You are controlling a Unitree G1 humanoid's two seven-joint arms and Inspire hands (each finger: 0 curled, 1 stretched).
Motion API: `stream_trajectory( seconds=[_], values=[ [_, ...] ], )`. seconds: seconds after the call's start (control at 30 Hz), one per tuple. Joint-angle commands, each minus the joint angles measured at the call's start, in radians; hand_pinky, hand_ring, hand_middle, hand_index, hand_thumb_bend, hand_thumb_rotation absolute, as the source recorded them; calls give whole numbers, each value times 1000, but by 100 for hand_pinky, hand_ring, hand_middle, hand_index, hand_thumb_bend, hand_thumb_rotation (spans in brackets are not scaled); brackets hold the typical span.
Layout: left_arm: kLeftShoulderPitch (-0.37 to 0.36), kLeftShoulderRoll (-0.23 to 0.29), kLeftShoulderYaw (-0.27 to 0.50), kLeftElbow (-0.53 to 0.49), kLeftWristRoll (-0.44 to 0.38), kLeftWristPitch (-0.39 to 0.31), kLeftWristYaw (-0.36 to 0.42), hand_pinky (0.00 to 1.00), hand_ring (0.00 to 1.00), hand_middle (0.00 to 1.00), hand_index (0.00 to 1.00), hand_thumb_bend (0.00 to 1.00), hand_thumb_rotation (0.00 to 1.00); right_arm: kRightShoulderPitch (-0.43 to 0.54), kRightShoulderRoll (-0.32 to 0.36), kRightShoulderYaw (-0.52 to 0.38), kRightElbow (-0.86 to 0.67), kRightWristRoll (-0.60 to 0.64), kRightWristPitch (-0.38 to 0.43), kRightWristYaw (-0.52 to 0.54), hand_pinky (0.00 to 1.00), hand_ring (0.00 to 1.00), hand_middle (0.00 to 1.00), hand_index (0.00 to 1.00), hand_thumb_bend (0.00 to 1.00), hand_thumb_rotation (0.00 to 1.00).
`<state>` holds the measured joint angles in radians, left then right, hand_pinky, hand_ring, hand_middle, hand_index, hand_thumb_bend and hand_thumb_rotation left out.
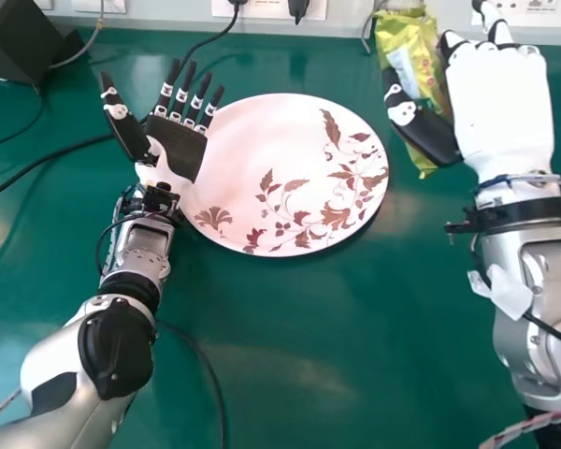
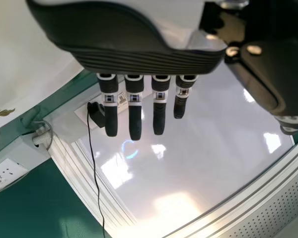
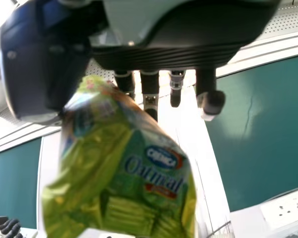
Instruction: Pick up biscuit and place it in the plate
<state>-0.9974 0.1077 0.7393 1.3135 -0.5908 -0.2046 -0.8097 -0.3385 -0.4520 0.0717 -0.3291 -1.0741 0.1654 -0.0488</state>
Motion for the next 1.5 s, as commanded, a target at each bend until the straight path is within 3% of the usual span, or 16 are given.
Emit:
stream_trajectory(
  seconds=[0.0, 0.6, 0.93, 1.47],
  values=[
    [42, -4, -2, 10, 5, -6, 2, 75, 80, 87, 97, 98, 28, -20, 6, 8, 7, -1, -8, -18, 0, 0, 48, 47, 51, 0],
    [40, -4, 0, 11, -2, 12, -20, 74, 78, 86, 96, 99, 26, -68, 4, 38, 99, 19, -64, -69, 0, 0, 48, 47, 50, 0],
    [35, -10, -10, 9, 12, -7, 10, 74, 78, 86, 96, 100, 25, -89, 2, 42, 136, 33, -87, -77, 0, 0, 48, 47, 50, 0],
    [33, -20, -10, 10, 11, -8, 1, 72, 77, 85, 95, 100, 20, -129, -23, 61, 251, 98, -175, -110, 1, 0, 48, 47, 50, 0]
  ],
)
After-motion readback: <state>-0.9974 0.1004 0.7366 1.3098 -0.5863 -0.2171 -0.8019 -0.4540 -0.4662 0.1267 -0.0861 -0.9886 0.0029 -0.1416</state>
